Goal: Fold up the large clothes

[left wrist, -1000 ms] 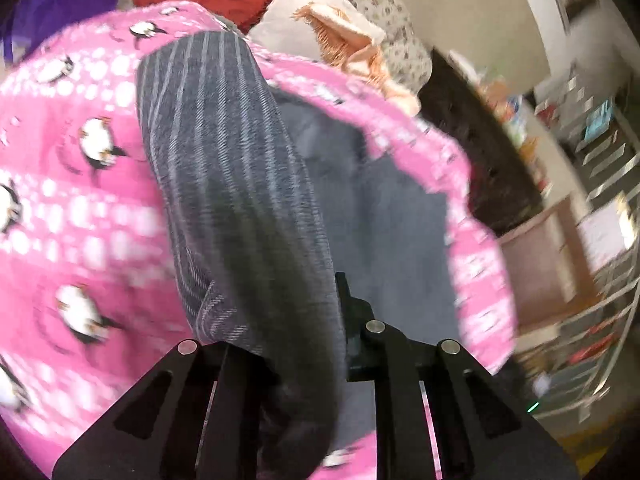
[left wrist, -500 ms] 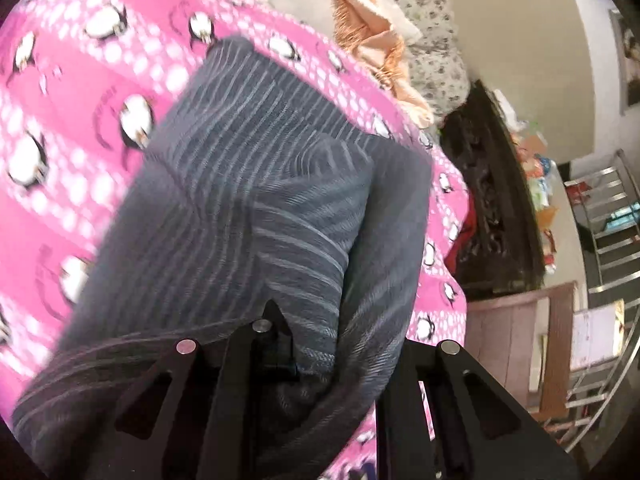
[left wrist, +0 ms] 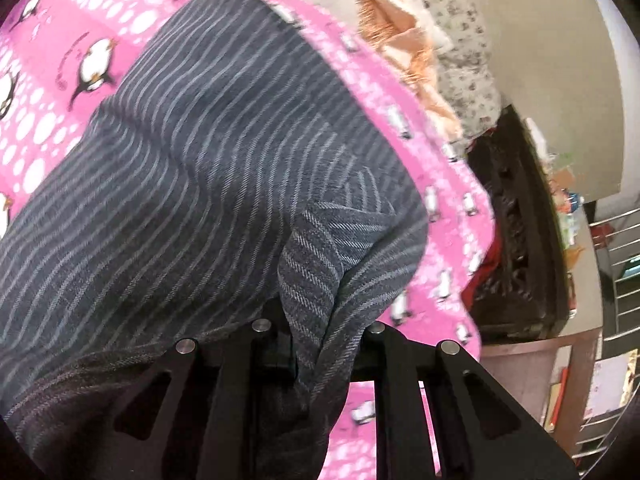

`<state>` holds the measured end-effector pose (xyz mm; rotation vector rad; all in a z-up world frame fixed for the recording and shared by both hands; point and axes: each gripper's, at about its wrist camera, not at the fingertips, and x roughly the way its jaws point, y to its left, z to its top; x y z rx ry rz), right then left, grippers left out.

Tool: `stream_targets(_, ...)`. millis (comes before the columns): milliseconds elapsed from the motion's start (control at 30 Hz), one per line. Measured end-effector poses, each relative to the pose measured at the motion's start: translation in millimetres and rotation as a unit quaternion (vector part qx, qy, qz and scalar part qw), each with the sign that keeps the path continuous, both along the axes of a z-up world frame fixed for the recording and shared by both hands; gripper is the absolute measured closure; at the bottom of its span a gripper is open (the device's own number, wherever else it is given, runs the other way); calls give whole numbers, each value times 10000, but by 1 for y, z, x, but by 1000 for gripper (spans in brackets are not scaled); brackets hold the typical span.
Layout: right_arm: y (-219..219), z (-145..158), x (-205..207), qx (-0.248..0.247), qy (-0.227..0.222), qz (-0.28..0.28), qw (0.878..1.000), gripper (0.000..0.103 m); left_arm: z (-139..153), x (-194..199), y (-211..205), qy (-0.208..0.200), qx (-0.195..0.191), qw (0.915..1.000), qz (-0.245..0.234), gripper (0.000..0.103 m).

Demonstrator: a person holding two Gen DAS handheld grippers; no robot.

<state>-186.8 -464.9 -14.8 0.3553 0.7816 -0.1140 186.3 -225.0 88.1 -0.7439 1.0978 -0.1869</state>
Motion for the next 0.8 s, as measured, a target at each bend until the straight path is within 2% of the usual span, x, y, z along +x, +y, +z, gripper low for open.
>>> stream_targets(67, 0, 0, -1, -8, 14, 13, 10000, 61, 6, 0, -10, -76, -193, 9998, -27, 91)
stream_targets(133, -1, -1, -3, -4, 16, 2, 10000, 61, 4, 2, -19, -86, -193, 9998, -59, 91)
stream_targets(233, 1, 0, -4, -19, 63, -5, 10000, 61, -25, 4, -26, 172, 26, 9998, -87, 91)
stream_targets(300, 2, 2, -5, -62, 77, 6, 10000, 61, -34, 2, -27, 151, 103, 9998, -97, 87)
stream_targets(367, 1, 8, -8, -140, 52, -2, 9999, 61, -27, 0, -33, -58, 293, 9988, -377, 74)
stream_targets(433, 1, 14, -11, -221, 29, -25, 9997, 61, -17, -2, -36, -142, 114, 9980, -611, 46)
stream_targets(467, 1, 17, -11, -262, 9, -38, 9996, 61, -10, -4, -34, -144, -46, 9978, -640, 41)
stream_targets(533, 1, 26, -12, -346, -46, -74, 9994, 61, 10, -9, -24, -178, -610, 9958, -653, 35)
stream_targets(633, 5, 37, -12, -474, -133, -89, 9987, 61, 39, -12, -2, -316, -1138, 9899, -785, 35)
stream_targets(700, 10, 45, -13, -533, -202, -101, 9983, 61, 56, -13, 18, -566, -1146, 9874, -938, 35)
stream_targets(800, 18, 57, -11, -620, -292, -50, 9976, 61, 68, -20, 62, -930, -585, 9878, -1103, 35)
